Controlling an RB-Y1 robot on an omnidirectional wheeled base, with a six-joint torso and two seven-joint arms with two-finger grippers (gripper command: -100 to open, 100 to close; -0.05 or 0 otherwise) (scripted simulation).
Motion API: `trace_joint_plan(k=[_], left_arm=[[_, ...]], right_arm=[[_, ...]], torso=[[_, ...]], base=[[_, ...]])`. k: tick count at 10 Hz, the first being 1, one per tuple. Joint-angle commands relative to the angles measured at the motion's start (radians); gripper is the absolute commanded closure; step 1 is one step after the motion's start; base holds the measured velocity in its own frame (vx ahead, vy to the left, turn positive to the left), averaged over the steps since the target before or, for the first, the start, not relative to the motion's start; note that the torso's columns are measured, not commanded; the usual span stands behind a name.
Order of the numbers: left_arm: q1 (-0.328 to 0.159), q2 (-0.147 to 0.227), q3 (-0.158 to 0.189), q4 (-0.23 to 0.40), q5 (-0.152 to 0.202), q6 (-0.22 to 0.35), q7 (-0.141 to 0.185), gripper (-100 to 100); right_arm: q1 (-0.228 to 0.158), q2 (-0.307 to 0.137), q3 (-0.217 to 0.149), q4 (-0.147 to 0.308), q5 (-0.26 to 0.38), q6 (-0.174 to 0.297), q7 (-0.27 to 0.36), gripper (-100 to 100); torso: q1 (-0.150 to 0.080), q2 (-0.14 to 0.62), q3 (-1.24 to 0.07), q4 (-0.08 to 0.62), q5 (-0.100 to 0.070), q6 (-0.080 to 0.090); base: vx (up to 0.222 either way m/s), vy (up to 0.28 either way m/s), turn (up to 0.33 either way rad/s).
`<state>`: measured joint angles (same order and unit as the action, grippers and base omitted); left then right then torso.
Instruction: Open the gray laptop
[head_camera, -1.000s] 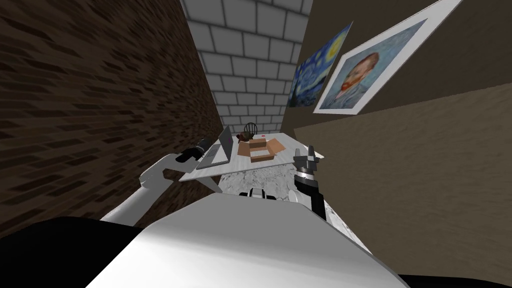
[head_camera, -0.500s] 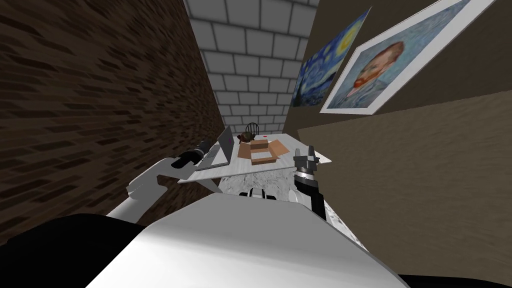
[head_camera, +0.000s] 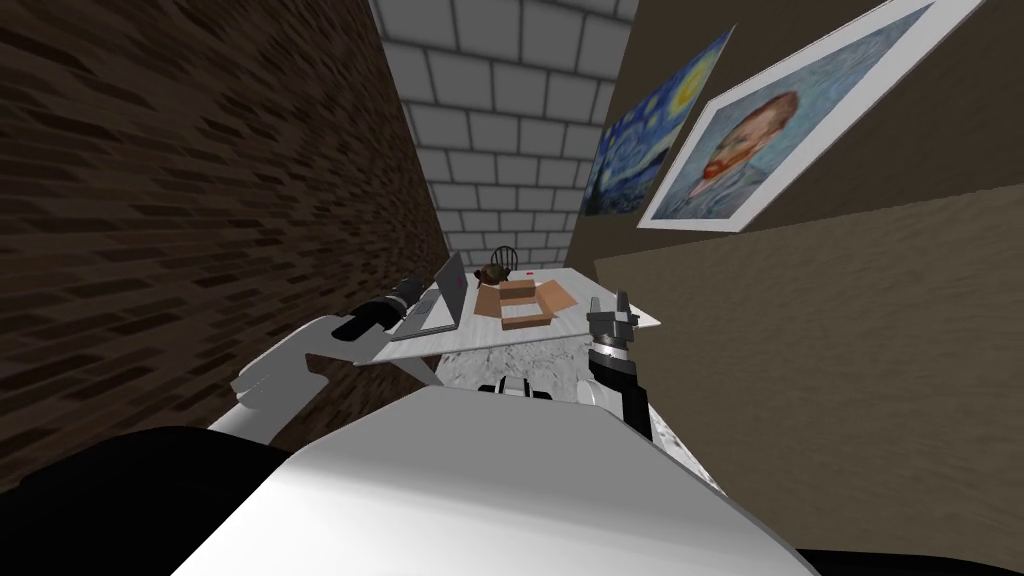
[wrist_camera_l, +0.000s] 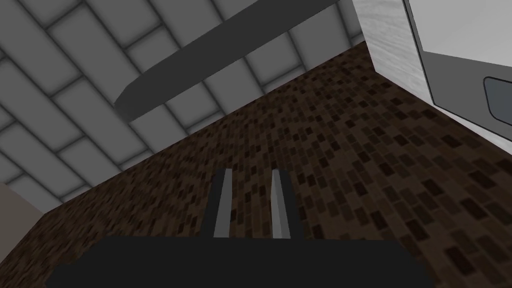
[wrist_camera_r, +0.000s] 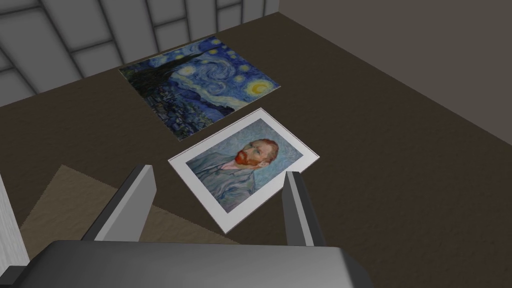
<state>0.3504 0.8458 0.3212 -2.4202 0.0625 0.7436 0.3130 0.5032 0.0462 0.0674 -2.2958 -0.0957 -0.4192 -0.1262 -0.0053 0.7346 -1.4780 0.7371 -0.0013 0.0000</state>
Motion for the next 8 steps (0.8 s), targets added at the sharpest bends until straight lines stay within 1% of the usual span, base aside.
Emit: trace_joint_plan(k=[1, 4, 5, 6, 7, 8], left_arm=[[-0.005, 0.012, 0.027, 0.007, -0.003, 0.032, 0.001, -100], [-0.011, 0.026, 0.061, 0.016, -0.01, 0.072, 0.001, -100], [-0.015, 0.023, 0.05, 0.014, -0.011, 0.066, 0.001, -100], [-0.015, 0.041, 0.063, -0.007, -0.003, 0.097, 0.006, -100], [-0.015, 0.033, 0.058, 0.003, -0.006, 0.081, 0.003, -100], [-0.015, 0.034, 0.059, 0.001, -0.005, 0.085, 0.004, 100]], right_arm=[[0.0, 0.0, 0.0, 0.0, 0.0, 0.0, 0.0, 0], [0.0, 0.0, 0.0, 0.0, 0.0, 0.0, 0.0, 0], [0.0, 0.0, 0.0, 0.0, 0.0, 0.0, 0.0, 0], [0.0, 0.0, 0.0, 0.0, 0.0, 0.0, 0.0, 0], [0.0, 0.0, 0.0, 0.0, 0.0, 0.0, 0.0, 0], [0.0, 0.0, 0.0, 0.0, 0.0, 0.0, 0.0, 0]], torso=[[-0.001, 0.0, 0.0, 0.0, -0.001, 0.0], [0.006, 0.004, 0.003, 0.001, 0.001, 0.0], [0.007, 0.003, 0.002, 0.001, 0.002, 0.0], [0.011, 0.004, 0.003, 0.001, 0.003, 0.0], [0.012, 0.0, 0.0, 0.0, 0.003, 0.0], [0.009, 0.002, 0.001, 0.0, 0.003, 0.0]], base=[[0.048, -0.157, 0.04], [0.039, -0.171, 0.037], [0.022, -0.075, 0.014], [0.113, -0.004, -0.017], [0.072, 0.003, -0.003], [0.009, 0.0, 0.007]])
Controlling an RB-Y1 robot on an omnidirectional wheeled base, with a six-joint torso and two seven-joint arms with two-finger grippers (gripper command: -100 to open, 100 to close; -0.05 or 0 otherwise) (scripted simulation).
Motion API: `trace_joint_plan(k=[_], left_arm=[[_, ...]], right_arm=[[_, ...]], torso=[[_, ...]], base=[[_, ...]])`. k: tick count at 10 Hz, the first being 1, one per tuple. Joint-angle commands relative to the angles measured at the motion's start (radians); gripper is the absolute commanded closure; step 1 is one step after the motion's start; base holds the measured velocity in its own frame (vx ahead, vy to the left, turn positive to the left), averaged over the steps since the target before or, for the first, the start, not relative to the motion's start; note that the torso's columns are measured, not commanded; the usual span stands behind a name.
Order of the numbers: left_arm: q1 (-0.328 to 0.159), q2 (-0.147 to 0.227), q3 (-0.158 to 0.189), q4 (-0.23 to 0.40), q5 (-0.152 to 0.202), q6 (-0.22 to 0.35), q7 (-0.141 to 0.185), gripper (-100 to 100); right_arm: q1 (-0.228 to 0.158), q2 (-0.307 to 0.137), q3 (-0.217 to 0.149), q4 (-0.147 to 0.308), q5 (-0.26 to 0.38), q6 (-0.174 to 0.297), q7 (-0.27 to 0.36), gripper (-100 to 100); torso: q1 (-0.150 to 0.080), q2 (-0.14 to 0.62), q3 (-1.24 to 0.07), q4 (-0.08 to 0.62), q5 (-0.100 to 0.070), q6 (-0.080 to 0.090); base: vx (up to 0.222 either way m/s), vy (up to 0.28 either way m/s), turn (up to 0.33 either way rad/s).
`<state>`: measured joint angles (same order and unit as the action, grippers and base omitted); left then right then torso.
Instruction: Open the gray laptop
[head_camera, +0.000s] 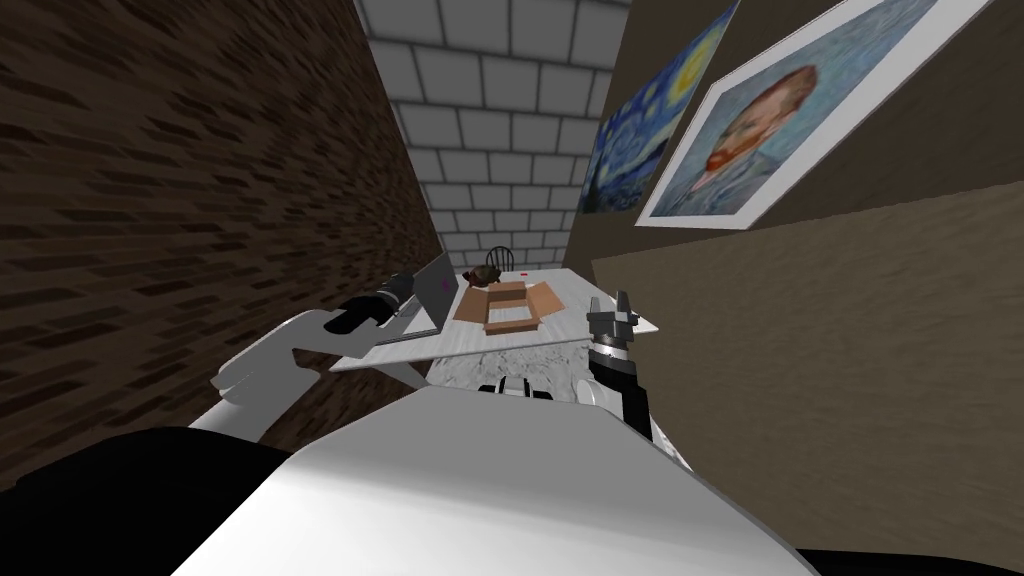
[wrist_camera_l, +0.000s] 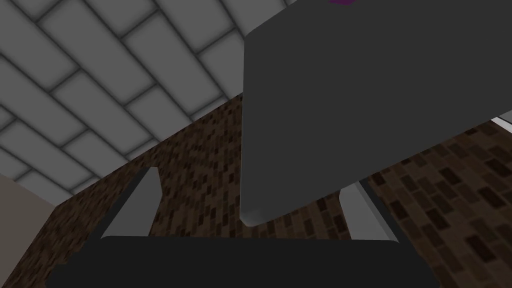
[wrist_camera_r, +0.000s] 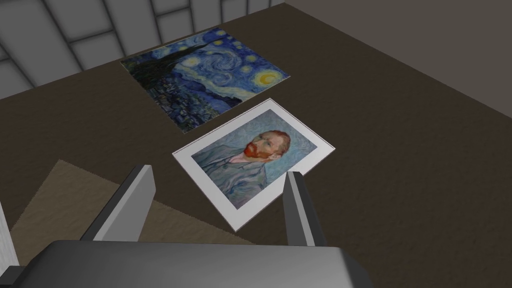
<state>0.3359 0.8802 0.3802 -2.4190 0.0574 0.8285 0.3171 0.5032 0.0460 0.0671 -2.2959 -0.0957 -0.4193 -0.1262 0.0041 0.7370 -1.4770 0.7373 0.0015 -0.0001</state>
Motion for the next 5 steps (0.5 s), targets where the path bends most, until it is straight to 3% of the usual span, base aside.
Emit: trace_joint_plan(k=[1, 4, 5], left_arm=[[-0.018, -0.032, 0.002, 0.021, 0.021, -0.018, 0.026, 100], [-0.047, -0.078, 0.007, 0.051, 0.054, -0.045, 0.065, 100], [-0.066, -0.11, 0.009, 0.071, 0.075, -0.063, 0.092, 100]], right_arm=[[0.0, 0.0, 0.0, 0.0, 0.0, 0.0, 0.0, 0], [0.0, 0.0, 0.0, 0.0, 0.0, 0.0, 0.0, 0], [0.0, 0.0, 0.0, 0.0, 0.0, 0.0, 0.0, 0]], torso=[[-0.004, 0.004, 0.002, 0.002, -0.002, 0.001], [0.005, 0.004, 0.004, 0.001, 0.003, -0.004], [0.006, 0.002, 0.003, -0.001, 0.004, -0.004]], base=[[-0.027, 0.061, 0.02], [-0.067, 0.136, 0.008], [-0.077, 0.149, 0.025]])
